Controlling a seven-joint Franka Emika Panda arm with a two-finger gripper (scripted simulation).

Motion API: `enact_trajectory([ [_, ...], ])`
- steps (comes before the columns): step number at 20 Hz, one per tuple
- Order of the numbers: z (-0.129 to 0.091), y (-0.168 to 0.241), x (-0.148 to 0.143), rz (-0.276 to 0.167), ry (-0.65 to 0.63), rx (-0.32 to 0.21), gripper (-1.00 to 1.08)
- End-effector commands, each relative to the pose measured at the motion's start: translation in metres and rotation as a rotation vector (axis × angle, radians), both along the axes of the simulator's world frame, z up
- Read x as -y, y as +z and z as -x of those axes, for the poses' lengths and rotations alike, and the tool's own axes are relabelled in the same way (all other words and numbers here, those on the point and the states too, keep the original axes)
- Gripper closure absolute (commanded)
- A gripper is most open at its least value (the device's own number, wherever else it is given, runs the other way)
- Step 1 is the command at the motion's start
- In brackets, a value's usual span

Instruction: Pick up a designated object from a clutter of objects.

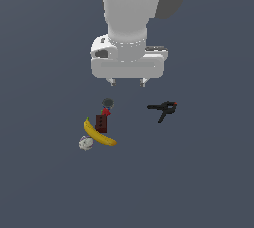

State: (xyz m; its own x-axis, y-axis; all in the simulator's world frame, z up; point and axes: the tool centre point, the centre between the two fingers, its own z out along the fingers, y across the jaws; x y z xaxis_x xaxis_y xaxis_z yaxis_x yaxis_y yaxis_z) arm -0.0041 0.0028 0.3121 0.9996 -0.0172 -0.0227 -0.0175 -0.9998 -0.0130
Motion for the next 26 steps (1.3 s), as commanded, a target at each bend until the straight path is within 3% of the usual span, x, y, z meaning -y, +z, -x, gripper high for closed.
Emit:
enact_trajectory([
  [1,0.0,0.0,0.0,0.0,0.0,0.0,-0.92],
  [13,-0.01,0.02,0.004,0.027,0.041,0.053,-0.92],
  [26,-0.005,-0.016,0.017,0.02,0.112,0.048,-0.92],
])
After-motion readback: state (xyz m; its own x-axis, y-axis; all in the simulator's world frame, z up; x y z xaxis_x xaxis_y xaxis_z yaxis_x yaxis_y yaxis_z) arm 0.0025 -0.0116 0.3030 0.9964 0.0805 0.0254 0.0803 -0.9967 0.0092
